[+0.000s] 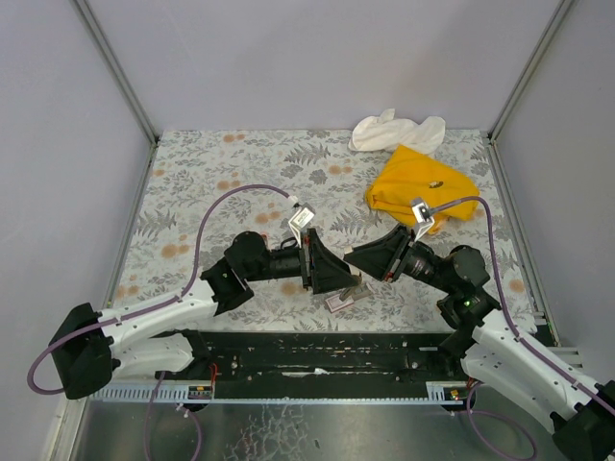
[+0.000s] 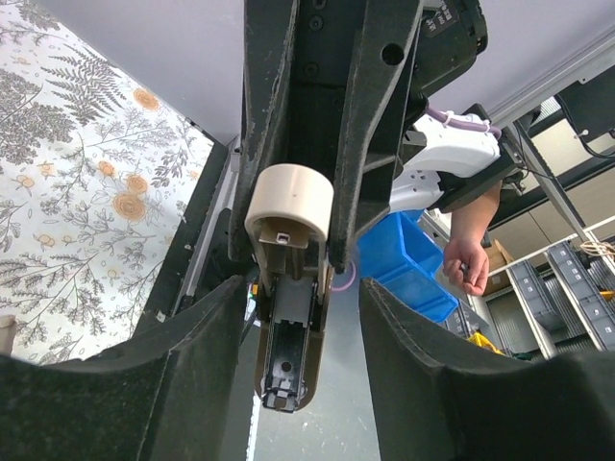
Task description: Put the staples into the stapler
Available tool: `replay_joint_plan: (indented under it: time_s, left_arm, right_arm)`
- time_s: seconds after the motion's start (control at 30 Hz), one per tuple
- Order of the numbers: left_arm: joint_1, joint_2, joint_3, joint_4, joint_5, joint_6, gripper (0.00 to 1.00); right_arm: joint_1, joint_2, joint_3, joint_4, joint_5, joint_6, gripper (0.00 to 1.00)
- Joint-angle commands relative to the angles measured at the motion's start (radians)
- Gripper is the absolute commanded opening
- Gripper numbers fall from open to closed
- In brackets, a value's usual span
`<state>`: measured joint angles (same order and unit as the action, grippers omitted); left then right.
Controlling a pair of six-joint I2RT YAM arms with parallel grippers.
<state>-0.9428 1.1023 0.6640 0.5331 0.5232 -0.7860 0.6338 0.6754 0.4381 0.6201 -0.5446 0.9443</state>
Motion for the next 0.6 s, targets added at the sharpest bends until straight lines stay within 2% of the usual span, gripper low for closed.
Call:
replay_joint_plan:
  time_s: [0.0, 0.17, 0.47, 0.5, 0.57]
  left_arm:
    - [-0.011, 0.002, 0.014, 0.084, 0.012, -0.004, 0.47]
    - [-0.011, 0.003, 0.011, 0.082, 0.006, -0.008, 0.34]
    - [-0.012, -0.004, 0.005, 0.063, -0.03, -0.018, 0.05]
    - [-0.012, -0.008, 0.005, 0.051, -0.038, -0.016, 0.01]
    - [-0.012, -0.023, -0.001, 0.02, -0.061, -0.009, 0.0]
  right_arm:
    - [-0.003, -0.002, 0.024, 0.08, -0.022, 0.004, 0.03]
    - [-0.003, -0.004, 0.019, 0.077, -0.015, 0.002, 0.03]
    - [-0.003, -0.027, 0.016, 0.041, -0.001, -0.015, 0.04]
    - [-0.003, -0.03, 0.015, 0.034, 0.005, -0.018, 0.06]
    - [-0.003, -0.039, 0.016, 0.005, 0.024, -0.03, 0.21]
